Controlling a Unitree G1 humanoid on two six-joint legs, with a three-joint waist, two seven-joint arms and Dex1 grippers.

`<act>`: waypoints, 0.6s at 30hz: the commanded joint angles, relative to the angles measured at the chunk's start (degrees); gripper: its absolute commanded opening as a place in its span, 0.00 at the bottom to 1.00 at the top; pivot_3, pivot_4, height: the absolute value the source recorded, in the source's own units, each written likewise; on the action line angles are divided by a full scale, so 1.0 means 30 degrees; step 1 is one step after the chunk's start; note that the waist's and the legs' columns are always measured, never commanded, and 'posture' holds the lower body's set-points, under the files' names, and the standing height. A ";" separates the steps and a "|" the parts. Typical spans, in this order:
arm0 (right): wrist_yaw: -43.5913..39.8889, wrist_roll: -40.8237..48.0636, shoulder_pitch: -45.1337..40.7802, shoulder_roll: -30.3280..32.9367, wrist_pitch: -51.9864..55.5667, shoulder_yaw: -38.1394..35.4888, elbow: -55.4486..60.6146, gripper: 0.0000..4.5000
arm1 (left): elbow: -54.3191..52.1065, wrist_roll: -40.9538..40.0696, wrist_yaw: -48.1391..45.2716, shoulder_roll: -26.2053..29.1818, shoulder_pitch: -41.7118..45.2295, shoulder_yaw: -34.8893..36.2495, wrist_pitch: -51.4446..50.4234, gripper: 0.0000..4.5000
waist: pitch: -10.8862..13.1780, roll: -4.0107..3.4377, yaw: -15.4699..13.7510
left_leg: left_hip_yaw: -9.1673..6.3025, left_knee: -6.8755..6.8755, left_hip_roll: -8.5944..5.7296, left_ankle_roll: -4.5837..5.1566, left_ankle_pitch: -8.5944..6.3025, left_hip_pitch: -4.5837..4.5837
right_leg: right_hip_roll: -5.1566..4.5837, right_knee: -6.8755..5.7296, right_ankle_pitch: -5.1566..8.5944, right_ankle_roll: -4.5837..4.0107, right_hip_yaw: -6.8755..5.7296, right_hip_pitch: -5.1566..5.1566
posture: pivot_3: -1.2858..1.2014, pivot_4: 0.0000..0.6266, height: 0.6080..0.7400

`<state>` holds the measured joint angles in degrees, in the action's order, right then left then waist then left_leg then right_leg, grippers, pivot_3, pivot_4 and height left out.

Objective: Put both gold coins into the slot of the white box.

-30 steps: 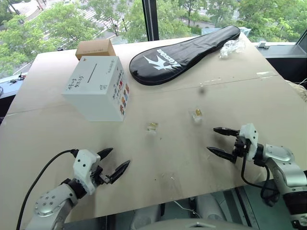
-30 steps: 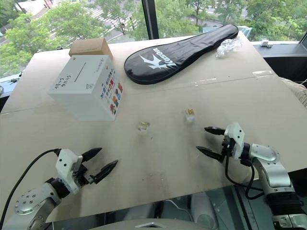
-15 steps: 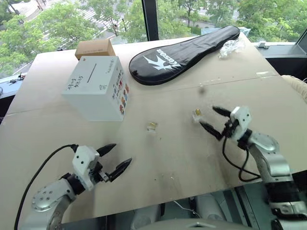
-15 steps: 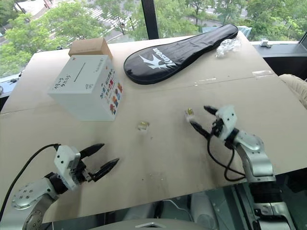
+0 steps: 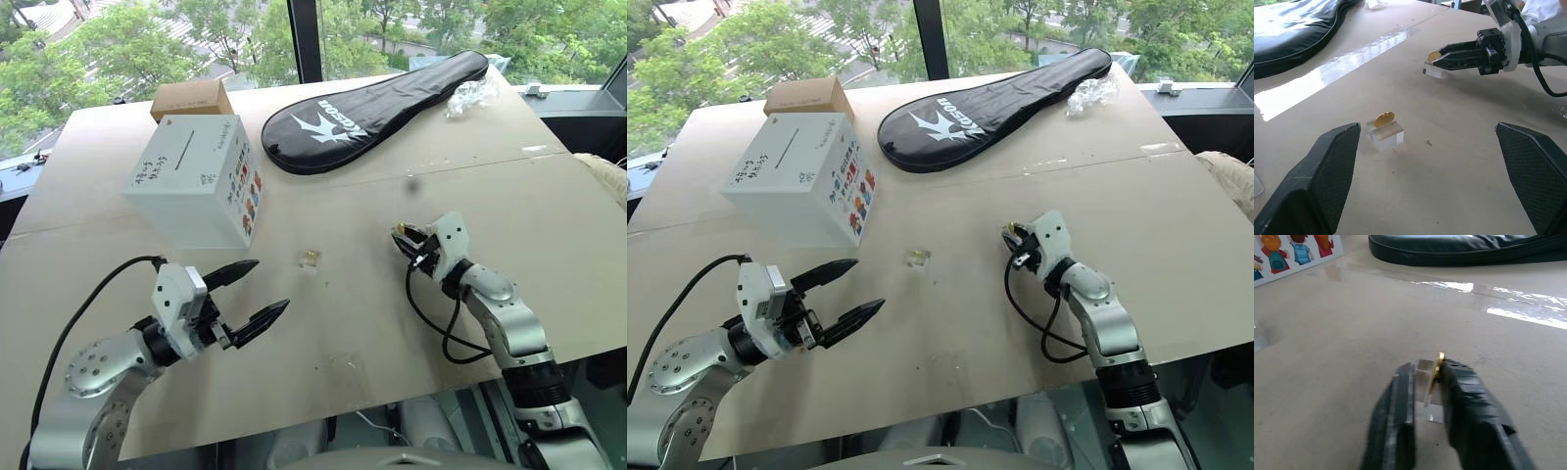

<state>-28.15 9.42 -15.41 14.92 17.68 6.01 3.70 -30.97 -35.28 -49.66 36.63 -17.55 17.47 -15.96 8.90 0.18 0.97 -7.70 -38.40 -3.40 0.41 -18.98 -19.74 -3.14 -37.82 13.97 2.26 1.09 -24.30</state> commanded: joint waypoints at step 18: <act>-0.0232 0.8765 -0.2164 -0.2063 0.6434 -0.2757 0.4139 0.02 | -0.2409 -0.7204 0.8073 -0.3602 0.3624 -0.0701 -0.5656 1.00 | -0.0001 0.0004 -0.0009 | -0.0017 -0.0010 0.0004 0.0000 0.0000 -0.0005 | -0.0004 -0.0015 -0.0002 0.0002 -0.0004 -0.0003 | 0.52 0.24 1.00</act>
<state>-29.62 30.90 -20.79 9.36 32.75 -1.31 12.09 -35.68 -53.64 -27.65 25.95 -7.51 15.45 -31.35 8.89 0.19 0.94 -7.76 -38.43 -3.39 0.41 -18.98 -19.75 -3.16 -37.87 13.96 2.27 1.07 -24.31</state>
